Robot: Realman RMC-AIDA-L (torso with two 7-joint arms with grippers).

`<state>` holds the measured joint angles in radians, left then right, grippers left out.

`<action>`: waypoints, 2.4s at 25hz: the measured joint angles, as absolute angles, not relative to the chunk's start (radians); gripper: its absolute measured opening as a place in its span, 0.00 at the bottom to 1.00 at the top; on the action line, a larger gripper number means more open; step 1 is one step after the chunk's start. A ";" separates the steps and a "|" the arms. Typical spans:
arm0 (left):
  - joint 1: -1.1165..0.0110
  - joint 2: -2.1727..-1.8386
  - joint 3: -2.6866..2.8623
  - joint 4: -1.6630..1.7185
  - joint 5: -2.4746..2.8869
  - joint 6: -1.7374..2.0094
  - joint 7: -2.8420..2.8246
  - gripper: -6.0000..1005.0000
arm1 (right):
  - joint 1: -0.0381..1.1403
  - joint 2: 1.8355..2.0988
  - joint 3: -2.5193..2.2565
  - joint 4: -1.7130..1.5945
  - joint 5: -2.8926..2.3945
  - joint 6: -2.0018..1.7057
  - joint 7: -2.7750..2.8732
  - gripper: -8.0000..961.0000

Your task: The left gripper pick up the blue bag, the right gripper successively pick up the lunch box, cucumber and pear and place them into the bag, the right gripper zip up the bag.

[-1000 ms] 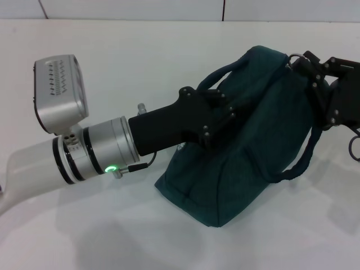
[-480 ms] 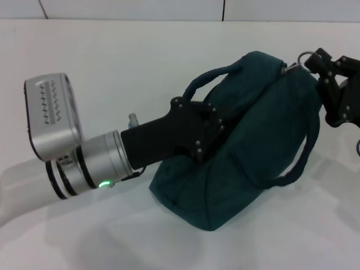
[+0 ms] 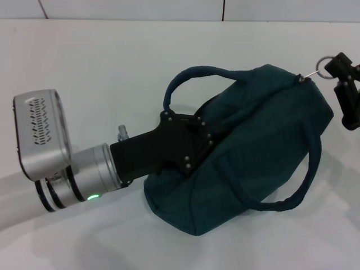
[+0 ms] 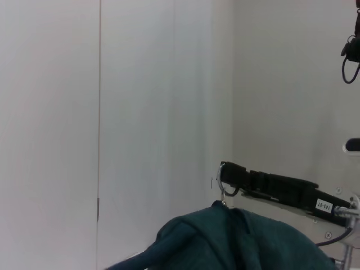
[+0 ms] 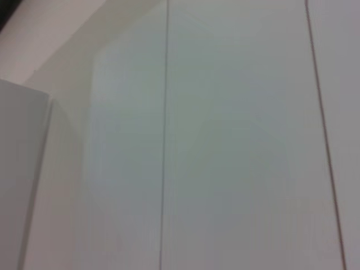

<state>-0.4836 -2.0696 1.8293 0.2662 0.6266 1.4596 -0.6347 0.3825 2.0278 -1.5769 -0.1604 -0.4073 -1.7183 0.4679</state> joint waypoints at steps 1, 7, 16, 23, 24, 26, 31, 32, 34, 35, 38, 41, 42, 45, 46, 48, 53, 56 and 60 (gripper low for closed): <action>-0.483 -2.067 1.829 0.265 0.627 1.463 -0.635 0.04 | 0.381 2.028 -1.577 -0.156 -0.406 -1.717 0.468 0.02; -0.471 -2.051 1.816 0.266 0.624 1.501 -0.629 0.04 | 0.377 2.028 -1.577 -0.137 -0.403 -1.708 0.468 0.02; -0.488 -2.057 1.802 0.267 0.644 1.509 -0.627 0.04 | 0.386 2.018 -1.588 -0.136 -0.420 -1.705 0.455 0.02; -0.495 -2.056 1.802 0.267 0.642 1.507 -0.626 0.04 | 0.350 2.012 -1.530 -0.139 -0.414 -1.717 0.454 0.22; -0.495 -2.055 1.802 0.267 0.641 1.506 -0.626 0.05 | 0.341 2.012 -1.513 -0.141 -0.414 -1.719 0.454 0.26; -0.496 -2.055 1.802 0.267 0.640 1.504 -0.626 0.05 | 0.327 2.011 -1.481 -0.141 -0.414 -1.723 0.452 0.35; -0.501 -2.056 1.795 0.267 0.640 1.503 -0.626 0.05 | 0.309 2.004 -1.435 -0.136 -0.417 -1.649 0.395 0.43; -0.504 -2.057 1.789 0.267 0.642 1.503 -0.626 0.05 | 0.311 2.004 -1.435 -0.137 -0.419 -1.618 0.388 0.44; -0.507 -2.057 1.784 0.267 0.645 1.503 -0.626 0.05 | 0.323 2.006 -1.451 -0.140 -0.431 -1.545 0.381 0.46; -0.509 -2.058 1.783 0.267 0.646 1.503 -0.626 0.05 | 0.328 2.007 -1.459 -0.141 -0.436 -1.522 0.379 0.46; -0.511 -2.058 1.783 0.267 0.647 1.503 -0.626 0.05 | 0.343 2.010 -1.485 -0.141 -0.450 -1.490 0.373 0.48; -0.512 -2.058 1.784 0.267 0.648 1.506 -0.626 0.05 | 0.350 2.011 -1.523 -0.143 -0.453 -1.485 0.372 0.48; -0.512 -2.058 1.785 0.267 0.648 1.507 -0.626 0.05 | 0.351 2.012 -1.531 -0.144 -0.454 -1.485 0.371 0.48; -0.508 -2.059 1.788 0.267 0.648 1.509 -0.625 0.05 | 0.351 2.012 -1.543 -0.150 -0.456 -1.491 0.364 0.47; -0.505 -2.059 1.788 0.267 0.648 1.509 -0.625 0.05 | 0.352 2.012 -1.550 -0.156 -0.459 -1.492 0.362 0.47; -0.502 -2.059 1.787 0.267 0.649 1.509 -0.624 0.05 | 0.353 2.012 -1.566 -0.174 -0.465 -1.490 0.362 0.47; -0.501 -2.059 1.785 0.267 0.649 1.509 -0.624 0.05 | 0.356 2.012 -1.594 -0.221 -0.474 -1.475 0.362 0.47; -0.502 -2.058 1.785 0.267 0.649 1.509 -0.624 0.05 | 0.364 2.013 -1.611 -0.243 -0.481 -1.458 0.361 0.46; -0.502 -2.058 1.786 0.267 0.649 1.509 -0.623 0.04 | 0.372 2.014 -1.626 -0.273 -0.490 -1.438 0.360 0.46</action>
<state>-0.5016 -2.0578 1.7859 0.2667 0.6491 1.5094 -0.6231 0.3724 2.0142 -1.6260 -0.2731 -0.4899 -1.4380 0.3602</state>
